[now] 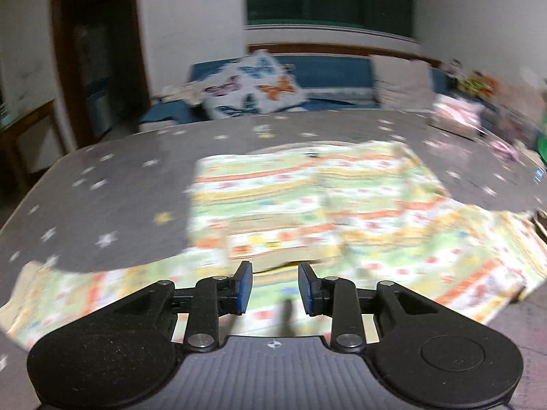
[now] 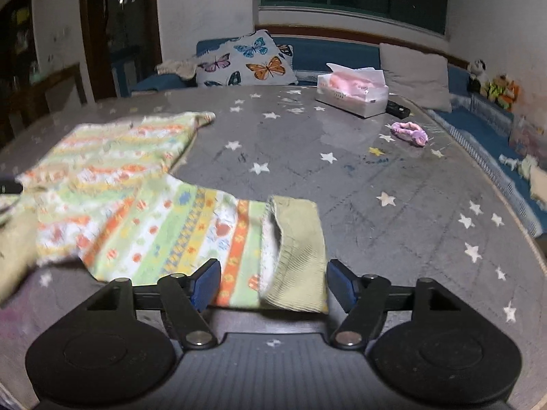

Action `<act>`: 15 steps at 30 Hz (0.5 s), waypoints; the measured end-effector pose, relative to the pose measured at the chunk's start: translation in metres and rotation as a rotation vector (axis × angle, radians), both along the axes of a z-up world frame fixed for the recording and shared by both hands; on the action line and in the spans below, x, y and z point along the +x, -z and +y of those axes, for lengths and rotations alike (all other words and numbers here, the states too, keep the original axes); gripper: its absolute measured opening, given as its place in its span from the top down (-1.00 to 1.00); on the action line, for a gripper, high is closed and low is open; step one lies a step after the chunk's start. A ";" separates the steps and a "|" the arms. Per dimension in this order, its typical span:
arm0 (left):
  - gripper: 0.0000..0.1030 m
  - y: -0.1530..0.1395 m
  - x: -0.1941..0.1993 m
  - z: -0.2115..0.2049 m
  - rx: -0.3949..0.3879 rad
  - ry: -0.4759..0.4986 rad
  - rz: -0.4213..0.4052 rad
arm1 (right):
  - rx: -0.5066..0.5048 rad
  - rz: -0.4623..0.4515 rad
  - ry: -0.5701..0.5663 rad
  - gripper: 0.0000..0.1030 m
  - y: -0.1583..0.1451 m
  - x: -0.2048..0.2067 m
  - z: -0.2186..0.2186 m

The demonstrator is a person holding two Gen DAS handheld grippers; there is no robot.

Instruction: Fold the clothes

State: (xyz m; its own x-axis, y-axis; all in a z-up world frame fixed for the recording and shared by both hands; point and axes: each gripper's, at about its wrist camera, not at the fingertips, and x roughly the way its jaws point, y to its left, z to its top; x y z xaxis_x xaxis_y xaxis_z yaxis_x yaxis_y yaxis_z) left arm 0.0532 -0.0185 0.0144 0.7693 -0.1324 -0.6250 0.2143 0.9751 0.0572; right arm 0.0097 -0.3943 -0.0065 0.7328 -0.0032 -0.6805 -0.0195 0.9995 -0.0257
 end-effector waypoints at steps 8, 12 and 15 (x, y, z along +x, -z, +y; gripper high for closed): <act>0.30 0.011 -0.002 -0.036 0.058 0.072 -0.007 | -0.099 -0.070 0.288 -0.45 -0.004 -0.003 -0.059; 0.07 0.007 -0.005 -0.032 0.053 0.070 -0.018 | -0.034 -0.083 0.355 -0.45 -0.009 -0.010 -0.083; 0.04 0.006 -0.007 -0.035 0.057 0.082 -0.025 | 0.041 -0.085 0.280 -0.43 -0.008 -0.012 -0.080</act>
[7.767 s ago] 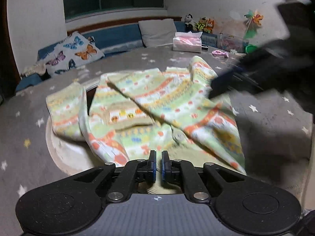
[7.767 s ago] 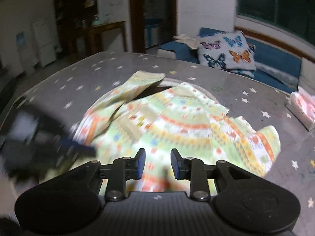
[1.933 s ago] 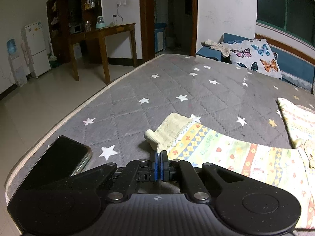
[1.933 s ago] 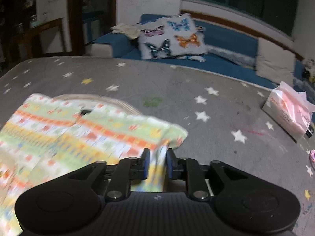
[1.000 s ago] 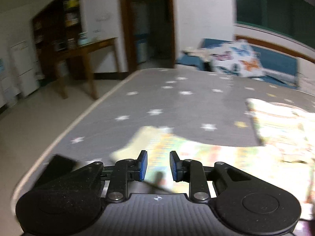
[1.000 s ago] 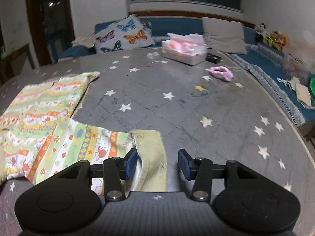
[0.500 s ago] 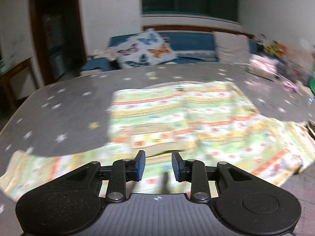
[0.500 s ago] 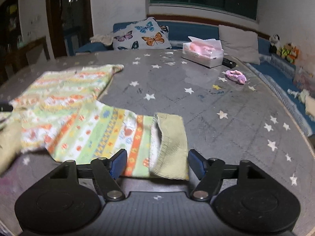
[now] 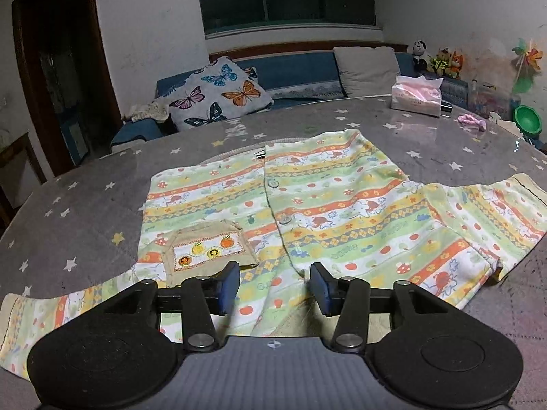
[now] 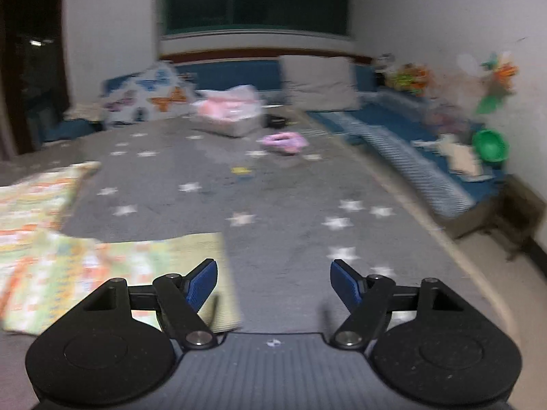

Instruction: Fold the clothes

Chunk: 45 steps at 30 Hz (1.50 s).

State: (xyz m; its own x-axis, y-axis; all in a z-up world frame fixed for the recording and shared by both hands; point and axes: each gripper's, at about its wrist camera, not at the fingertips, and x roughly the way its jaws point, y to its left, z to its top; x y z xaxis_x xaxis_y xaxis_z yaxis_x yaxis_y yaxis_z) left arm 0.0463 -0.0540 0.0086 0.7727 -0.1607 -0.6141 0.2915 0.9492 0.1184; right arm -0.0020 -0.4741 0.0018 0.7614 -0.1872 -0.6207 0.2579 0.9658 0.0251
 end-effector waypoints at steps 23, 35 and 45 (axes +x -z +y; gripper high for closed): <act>0.03 0.020 -0.023 -0.043 0.095 0.230 -0.029 | -0.150 0.047 -0.097 0.83 0.011 0.056 0.026; -0.04 0.009 -0.017 -0.067 0.064 0.263 -0.056 | -0.018 0.004 0.006 0.20 0.014 0.027 0.002; -0.13 0.017 -0.021 -0.090 0.069 0.312 -0.036 | 0.118 -0.005 0.045 0.24 0.023 0.024 -0.010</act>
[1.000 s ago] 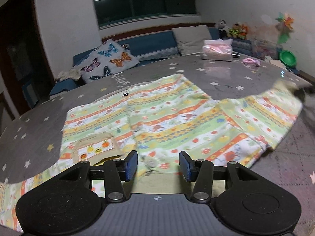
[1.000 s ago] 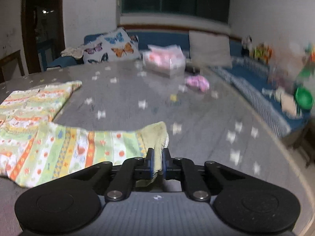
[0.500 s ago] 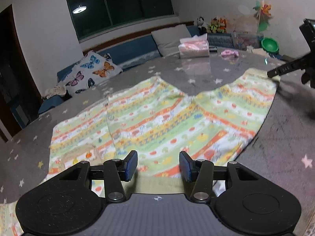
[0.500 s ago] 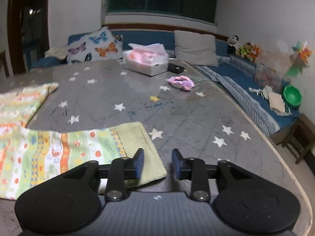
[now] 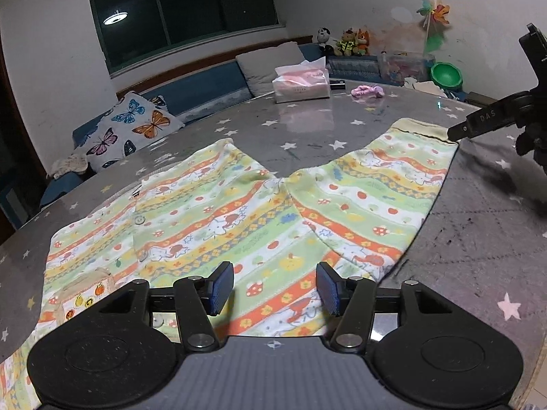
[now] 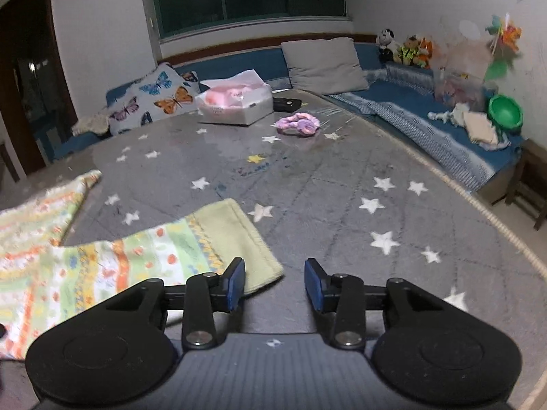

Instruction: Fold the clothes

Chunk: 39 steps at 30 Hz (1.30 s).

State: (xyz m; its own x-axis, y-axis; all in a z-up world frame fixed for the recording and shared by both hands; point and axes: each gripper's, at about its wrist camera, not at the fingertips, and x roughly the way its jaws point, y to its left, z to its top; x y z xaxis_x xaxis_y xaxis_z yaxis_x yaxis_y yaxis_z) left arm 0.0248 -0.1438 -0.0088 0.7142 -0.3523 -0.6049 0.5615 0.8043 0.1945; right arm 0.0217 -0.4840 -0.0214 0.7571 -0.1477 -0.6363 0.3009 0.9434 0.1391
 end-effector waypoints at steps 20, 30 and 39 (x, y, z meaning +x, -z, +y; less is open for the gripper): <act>-0.56 0.001 0.011 -0.011 -0.009 -0.021 0.021 | 0.047 -0.031 -0.017 0.85 -0.004 0.008 0.013; -0.82 -0.008 0.011 0.003 -0.041 -0.048 0.007 | 0.145 -0.155 -0.197 0.85 -0.072 0.008 0.053; -0.96 -0.024 0.002 0.050 -0.083 -0.144 -0.052 | 0.175 -0.232 -0.441 0.85 -0.122 0.033 0.137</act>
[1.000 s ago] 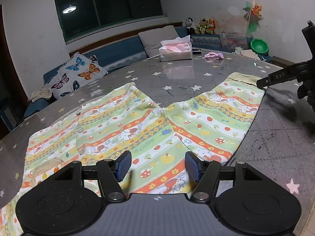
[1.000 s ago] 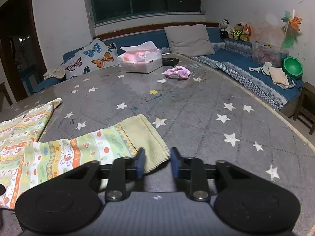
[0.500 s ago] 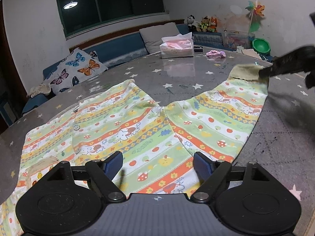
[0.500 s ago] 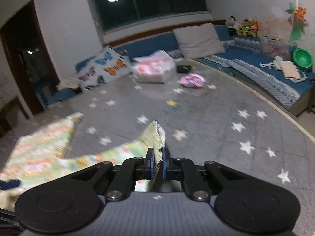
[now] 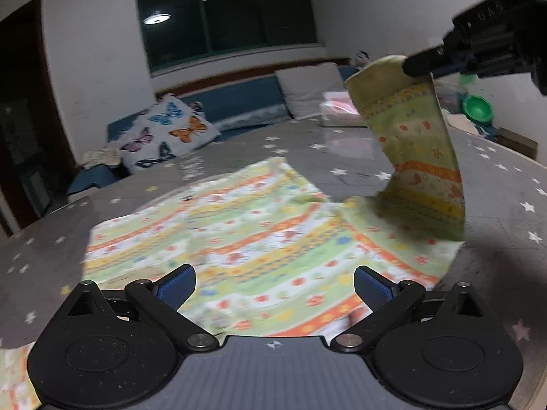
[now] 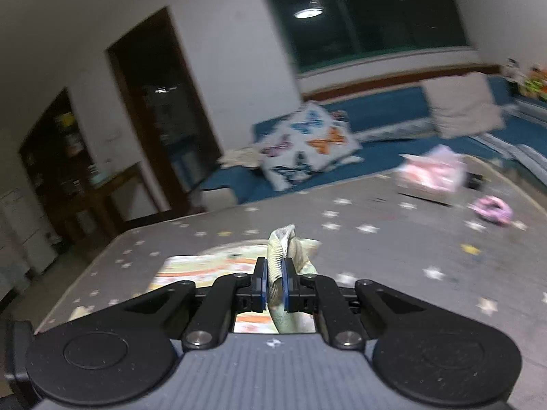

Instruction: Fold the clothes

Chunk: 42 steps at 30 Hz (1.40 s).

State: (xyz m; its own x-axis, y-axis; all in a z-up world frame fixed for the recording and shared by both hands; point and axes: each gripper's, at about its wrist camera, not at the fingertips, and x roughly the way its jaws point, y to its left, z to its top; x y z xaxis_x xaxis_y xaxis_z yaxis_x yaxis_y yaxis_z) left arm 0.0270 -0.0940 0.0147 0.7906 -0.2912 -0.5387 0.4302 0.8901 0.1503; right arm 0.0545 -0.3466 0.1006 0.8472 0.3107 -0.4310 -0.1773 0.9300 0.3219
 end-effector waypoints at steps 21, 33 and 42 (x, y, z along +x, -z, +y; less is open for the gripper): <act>-1.00 0.003 -0.008 0.112 -0.084 -0.286 -0.001 | -0.017 0.113 -0.385 0.64 0.036 0.044 0.170; -1.00 -0.004 0.002 0.109 -0.078 -0.301 -0.023 | -0.265 0.250 -0.305 0.51 0.083 0.029 0.110; -1.00 0.013 0.023 0.093 0.002 -0.290 0.012 | -0.281 0.278 -0.234 0.51 0.099 0.036 0.076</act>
State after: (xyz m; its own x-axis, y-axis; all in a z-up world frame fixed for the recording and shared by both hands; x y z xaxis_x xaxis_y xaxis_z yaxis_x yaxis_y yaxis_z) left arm 0.0500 -0.0008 0.0016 0.8344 -0.0530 -0.5486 0.1595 0.9760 0.1484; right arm 0.0905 -0.2707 0.0019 0.6084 0.3188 -0.7267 -0.3357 0.9332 0.1283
